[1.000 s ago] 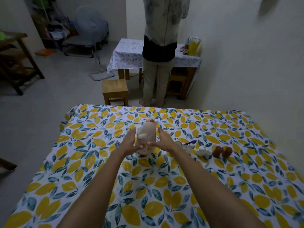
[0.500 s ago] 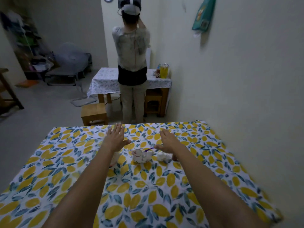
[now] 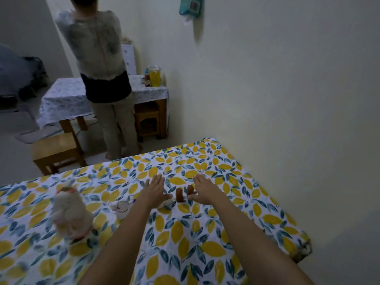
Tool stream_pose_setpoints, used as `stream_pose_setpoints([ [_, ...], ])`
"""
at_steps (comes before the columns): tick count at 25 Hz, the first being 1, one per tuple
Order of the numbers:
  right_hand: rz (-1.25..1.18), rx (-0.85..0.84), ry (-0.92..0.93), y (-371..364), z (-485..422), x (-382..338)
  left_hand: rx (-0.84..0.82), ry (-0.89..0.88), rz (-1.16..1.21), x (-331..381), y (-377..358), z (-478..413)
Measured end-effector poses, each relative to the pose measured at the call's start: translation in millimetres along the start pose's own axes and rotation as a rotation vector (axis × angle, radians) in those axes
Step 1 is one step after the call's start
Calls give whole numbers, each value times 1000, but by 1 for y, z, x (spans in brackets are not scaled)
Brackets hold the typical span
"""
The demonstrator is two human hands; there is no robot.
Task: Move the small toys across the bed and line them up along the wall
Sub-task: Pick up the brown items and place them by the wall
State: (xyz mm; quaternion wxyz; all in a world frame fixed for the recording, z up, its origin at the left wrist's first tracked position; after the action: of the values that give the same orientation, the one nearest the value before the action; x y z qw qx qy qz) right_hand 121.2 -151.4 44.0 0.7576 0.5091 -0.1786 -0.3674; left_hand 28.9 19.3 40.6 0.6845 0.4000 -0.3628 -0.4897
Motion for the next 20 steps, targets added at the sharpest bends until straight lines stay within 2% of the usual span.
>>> stream_pose_setpoints([
  [6, -117, -15, -23, -36, -49, 15, -69, -139, 3, 29, -36, -69],
  [14, -228, 95, -13, -60, -94, 6, 49, -229, 181, 31, -57, -121],
  [17, -345, 172, -87, -51, -89, 21, 51, -270, 179, 45, -39, -139],
  [20, -417, 260, -259, -36, -66, 78, 46, -354, 203, 92, -6, -163],
])
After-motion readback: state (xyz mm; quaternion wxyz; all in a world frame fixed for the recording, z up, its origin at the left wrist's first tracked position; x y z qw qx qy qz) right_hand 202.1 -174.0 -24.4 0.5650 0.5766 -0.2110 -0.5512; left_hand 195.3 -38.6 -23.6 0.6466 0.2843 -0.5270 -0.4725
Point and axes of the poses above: each hand's wrist, its own z-axis away from the middle knuckle, its own y-axis out of the back of the hand, x = y × z, the point moved 3 cm from there along -z, towards the middle knuckle, and after that the axes turned 8 degrees about -x, right-handed, at the moved point
